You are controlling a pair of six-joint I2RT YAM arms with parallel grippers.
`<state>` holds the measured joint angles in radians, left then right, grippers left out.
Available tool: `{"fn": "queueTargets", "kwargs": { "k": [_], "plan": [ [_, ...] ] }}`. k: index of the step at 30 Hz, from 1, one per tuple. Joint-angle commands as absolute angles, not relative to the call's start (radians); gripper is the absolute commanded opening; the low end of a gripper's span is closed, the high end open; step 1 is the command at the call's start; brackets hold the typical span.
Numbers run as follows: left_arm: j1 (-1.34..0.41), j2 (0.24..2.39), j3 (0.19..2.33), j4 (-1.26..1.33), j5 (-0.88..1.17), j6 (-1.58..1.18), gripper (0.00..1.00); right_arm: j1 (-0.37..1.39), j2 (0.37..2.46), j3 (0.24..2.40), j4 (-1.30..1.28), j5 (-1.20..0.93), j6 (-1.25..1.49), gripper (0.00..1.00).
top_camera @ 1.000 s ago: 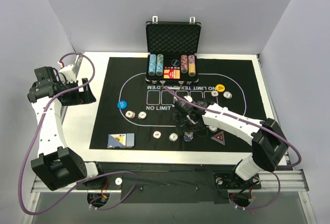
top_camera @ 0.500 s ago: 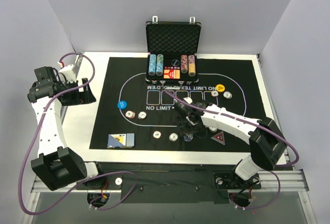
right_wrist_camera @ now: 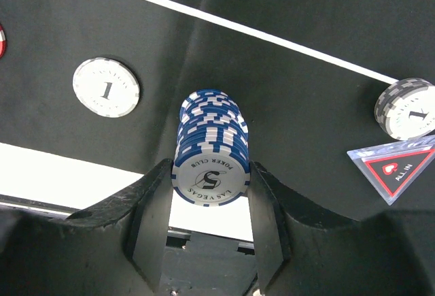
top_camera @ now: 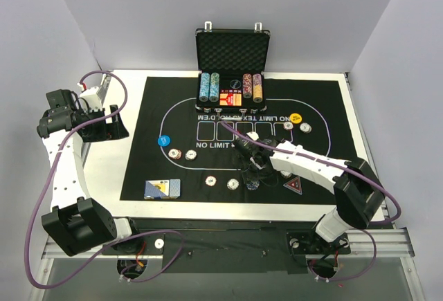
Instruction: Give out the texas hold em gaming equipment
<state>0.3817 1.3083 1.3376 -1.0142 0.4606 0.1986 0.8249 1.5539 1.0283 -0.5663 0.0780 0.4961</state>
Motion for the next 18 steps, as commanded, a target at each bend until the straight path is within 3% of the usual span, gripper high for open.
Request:
{"fn": "queueTargets", "kwargs": {
  "k": [1, 6, 18],
  "plan": [
    [0.390, 1.295, 1.361, -1.008, 0.474, 0.206, 0.96, 0.818, 1.528, 1.023, -0.587, 0.100, 0.495, 0.33],
    [0.391, 1.293, 1.365, -1.011, 0.471, 0.206, 0.96, 0.818, 1.509, 1.058, -0.613, 0.115, 0.494, 0.22],
    [0.390, 1.299, 1.368, -1.006, 0.480, 0.198, 0.96, 0.818, 1.572, 1.310, -0.678, 0.111, 0.471, 0.17]
  ]
}}
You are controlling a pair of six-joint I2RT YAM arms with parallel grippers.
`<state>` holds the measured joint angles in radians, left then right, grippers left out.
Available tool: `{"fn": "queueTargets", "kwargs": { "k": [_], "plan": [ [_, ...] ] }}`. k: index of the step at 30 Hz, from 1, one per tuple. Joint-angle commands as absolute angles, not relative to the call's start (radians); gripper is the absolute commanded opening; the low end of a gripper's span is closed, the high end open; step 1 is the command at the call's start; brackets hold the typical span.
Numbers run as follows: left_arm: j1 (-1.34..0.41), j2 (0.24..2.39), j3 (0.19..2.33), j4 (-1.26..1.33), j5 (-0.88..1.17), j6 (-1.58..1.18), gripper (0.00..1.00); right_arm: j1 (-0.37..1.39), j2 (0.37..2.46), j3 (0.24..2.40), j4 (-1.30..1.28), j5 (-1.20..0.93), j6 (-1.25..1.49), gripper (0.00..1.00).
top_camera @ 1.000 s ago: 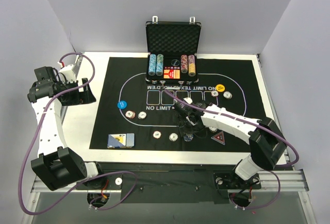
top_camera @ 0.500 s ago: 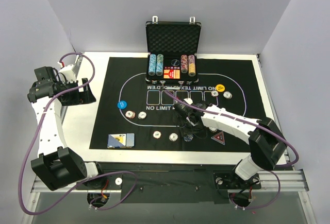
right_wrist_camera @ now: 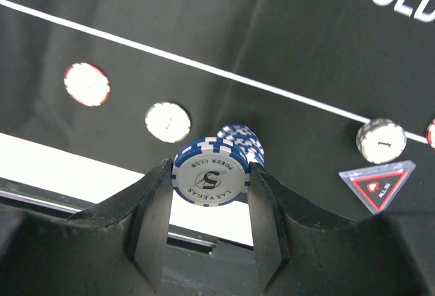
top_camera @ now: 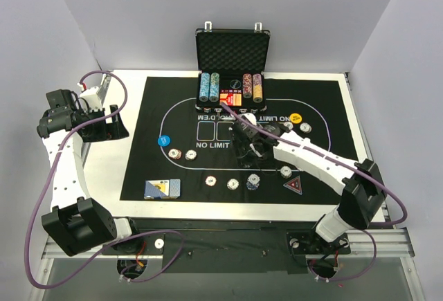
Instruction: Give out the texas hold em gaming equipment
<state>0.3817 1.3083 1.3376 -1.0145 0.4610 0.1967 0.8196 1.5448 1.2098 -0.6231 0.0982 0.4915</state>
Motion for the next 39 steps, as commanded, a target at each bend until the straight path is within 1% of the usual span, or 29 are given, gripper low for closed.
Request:
{"fn": "queueTargets", "kwargs": {
  "k": [1, 6, 8, 11, 13, 21, 31, 36, 38, 39],
  "plan": [
    [0.391, 1.299, 1.367, -1.005, 0.482, 0.196, 0.96, 0.819, 1.588, 1.348, -0.677, 0.097, 0.466, 0.18],
    [0.390, 1.312, 1.365, -1.003, 0.492, 0.189, 0.96, 0.871, 1.808, 1.538, -0.675, 0.066, 0.445, 0.17],
    [0.391, 1.309, 1.362, -1.002, 0.492, 0.189, 0.96, 0.891, 1.906, 1.645, -0.672, 0.054, 0.440, 0.17],
    [0.390, 1.310, 1.361, -0.997, 0.492, 0.187, 0.96, 0.919, 2.041, 1.739, -0.670, 0.048, 0.423, 0.16],
    [0.391, 1.315, 1.364, -1.002, 0.489, 0.190, 0.96, 0.928, 2.097, 1.796, -0.669, 0.038, 0.426, 0.16],
    [0.390, 1.322, 1.361, -0.989, 0.499, 0.186, 0.96, 0.992, 2.223, 1.913, -0.669, 0.009, 0.408, 0.17],
    [0.390, 1.318, 1.359, -0.988, 0.489, 0.190, 0.96, 1.005, 2.324, 1.993, -0.638, -0.057, 0.425, 0.19],
    [0.391, 1.321, 1.368, -0.991, 0.499, 0.180, 0.96, 1.005, 2.358, 2.019, -0.624, -0.066, 0.423, 0.25],
    [0.390, 1.321, 1.370, -0.989, 0.500, 0.176, 0.96, 1.006, 2.367, 2.029, -0.618, -0.075, 0.425, 0.30],
    [0.390, 1.322, 1.371, -0.991, 0.499, 0.175, 0.96, 1.006, 2.368, 2.034, -0.618, -0.081, 0.428, 0.35]
  ]
}}
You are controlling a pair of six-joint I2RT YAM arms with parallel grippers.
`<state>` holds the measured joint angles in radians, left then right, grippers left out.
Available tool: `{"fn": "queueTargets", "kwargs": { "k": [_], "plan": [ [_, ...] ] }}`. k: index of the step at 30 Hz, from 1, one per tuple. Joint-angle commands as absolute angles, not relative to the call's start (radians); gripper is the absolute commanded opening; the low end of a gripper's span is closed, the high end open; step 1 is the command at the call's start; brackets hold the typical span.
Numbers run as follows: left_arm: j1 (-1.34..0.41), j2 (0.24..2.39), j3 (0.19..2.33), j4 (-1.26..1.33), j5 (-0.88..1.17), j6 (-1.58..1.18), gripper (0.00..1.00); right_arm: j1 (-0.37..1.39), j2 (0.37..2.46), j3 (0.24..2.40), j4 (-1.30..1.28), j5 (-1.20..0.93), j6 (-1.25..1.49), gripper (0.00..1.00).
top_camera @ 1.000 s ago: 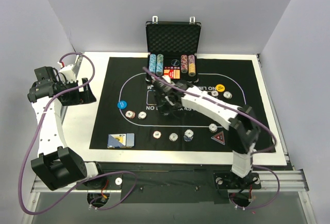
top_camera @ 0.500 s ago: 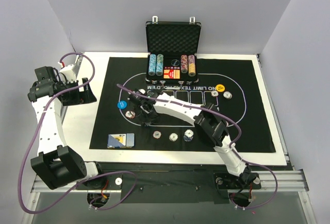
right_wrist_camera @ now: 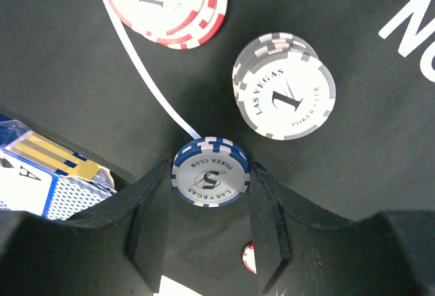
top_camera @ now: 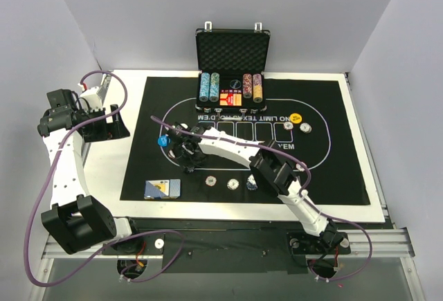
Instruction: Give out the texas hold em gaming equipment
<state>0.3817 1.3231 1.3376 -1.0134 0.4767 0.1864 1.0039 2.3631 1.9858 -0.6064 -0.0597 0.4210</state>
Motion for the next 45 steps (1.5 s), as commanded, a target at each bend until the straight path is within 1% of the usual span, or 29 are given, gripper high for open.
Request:
{"fn": "queueTargets", "kwargs": {
  "k": [1, 2, 4, 5, 6, 8, 10, 12, 15, 18, 23, 26, 31, 36, 45],
  "plan": [
    [0.390, 1.322, 1.374, -0.994, 0.499, 0.178, 0.96, 1.006, 2.364, 2.033, -0.618, -0.083, 0.428, 0.38],
    [0.391, 1.322, 1.376, -0.999, 0.499, 0.178, 0.96, 1.006, 2.358, 2.028, -0.617, -0.083, 0.428, 0.44],
    [0.391, 1.321, 1.376, -0.999, 0.492, 0.184, 0.96, 1.006, 2.326, 2.010, -0.617, -0.077, 0.425, 0.50],
    [0.391, 1.319, 1.376, -0.999, 0.489, 0.186, 0.96, 1.008, 2.300, 1.997, -0.618, -0.066, 0.423, 0.52],
    [0.391, 1.321, 1.377, -1.000, 0.491, 0.186, 0.96, 1.002, 2.284, 1.991, -0.621, -0.064, 0.422, 0.57],
    [0.391, 1.318, 1.373, -1.000, 0.491, 0.187, 0.96, 0.994, 2.229, 1.962, -0.627, -0.054, 0.417, 0.61],
    [0.390, 1.316, 1.368, -1.000, 0.491, 0.187, 0.96, 0.982, 2.169, 1.930, -0.640, -0.032, 0.413, 0.61],
    [0.390, 1.315, 1.365, -0.999, 0.491, 0.187, 0.96, 0.962, 2.067, 1.885, -0.644, -0.011, 0.416, 0.61],
    [0.391, 1.313, 1.362, -0.999, 0.492, 0.189, 0.96, 0.924, 1.948, 1.775, -0.653, 0.041, 0.423, 0.63],
    [0.391, 1.309, 1.361, -0.997, 0.492, 0.192, 0.96, 0.881, 1.818, 1.640, -0.679, 0.118, 0.417, 0.67],
    [0.390, 1.310, 1.353, -0.997, 0.499, 0.195, 0.96, 0.825, 1.695, 1.433, -0.718, 0.213, 0.428, 0.73],
    [0.390, 1.309, 1.345, -0.996, 0.505, 0.195, 0.96, 0.808, 1.629, 1.303, -0.707, 0.235, 0.446, 0.73],
    [0.390, 1.315, 1.345, -0.996, 0.506, 0.195, 0.96, 0.795, 1.577, 1.184, -0.683, 0.226, 0.465, 0.74],
    [0.391, 1.315, 1.351, -0.996, 0.509, 0.192, 0.96, 0.793, 1.578, 1.132, -0.649, 0.207, 0.469, 0.75],
    [0.390, 1.312, 1.351, -1.003, 0.494, 0.204, 0.96, 0.801, 1.606, 1.075, -0.561, 0.084, 0.488, 0.73]
  ]
}}
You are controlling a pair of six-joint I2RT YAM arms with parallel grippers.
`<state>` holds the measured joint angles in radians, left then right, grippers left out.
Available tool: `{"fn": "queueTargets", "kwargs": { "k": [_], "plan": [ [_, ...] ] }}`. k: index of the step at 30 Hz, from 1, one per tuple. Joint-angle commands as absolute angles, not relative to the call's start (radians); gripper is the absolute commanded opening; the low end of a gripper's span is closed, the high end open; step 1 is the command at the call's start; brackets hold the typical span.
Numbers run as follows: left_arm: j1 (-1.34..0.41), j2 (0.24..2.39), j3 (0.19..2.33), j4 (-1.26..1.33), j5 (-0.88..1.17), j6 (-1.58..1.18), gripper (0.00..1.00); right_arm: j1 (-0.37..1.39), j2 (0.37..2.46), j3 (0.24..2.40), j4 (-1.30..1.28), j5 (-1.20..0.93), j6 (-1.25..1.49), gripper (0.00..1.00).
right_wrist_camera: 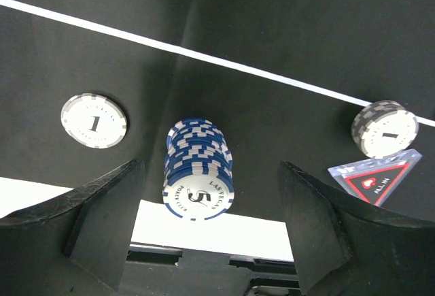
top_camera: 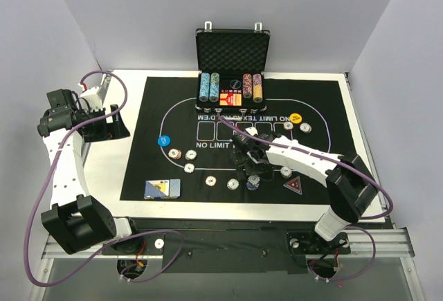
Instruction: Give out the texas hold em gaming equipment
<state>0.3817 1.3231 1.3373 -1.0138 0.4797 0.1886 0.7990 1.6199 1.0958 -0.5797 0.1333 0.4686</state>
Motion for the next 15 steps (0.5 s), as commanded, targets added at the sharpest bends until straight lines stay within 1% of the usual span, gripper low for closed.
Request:
{"fn": "queueTargets", "kwargs": {
  "k": [1, 6, 12, 15],
  "plan": [
    [0.390, 1.310, 1.350, -1.003, 0.495, 0.204, 0.96, 0.805, 1.606, 1.071, -0.560, 0.084, 0.489, 0.73],
    [0.391, 1.316, 1.350, -1.000, 0.494, 0.202, 0.96, 0.810, 1.612, 1.051, -0.548, 0.077, 0.495, 0.67],
    [0.391, 1.312, 1.348, -1.000, 0.489, 0.202, 0.96, 0.807, 1.631, 1.040, -0.537, 0.078, 0.497, 0.52],
    [0.390, 1.307, 1.347, -1.000, 0.486, 0.206, 0.96, 0.807, 1.638, 1.032, -0.531, 0.075, 0.499, 0.48]
  ]
}}
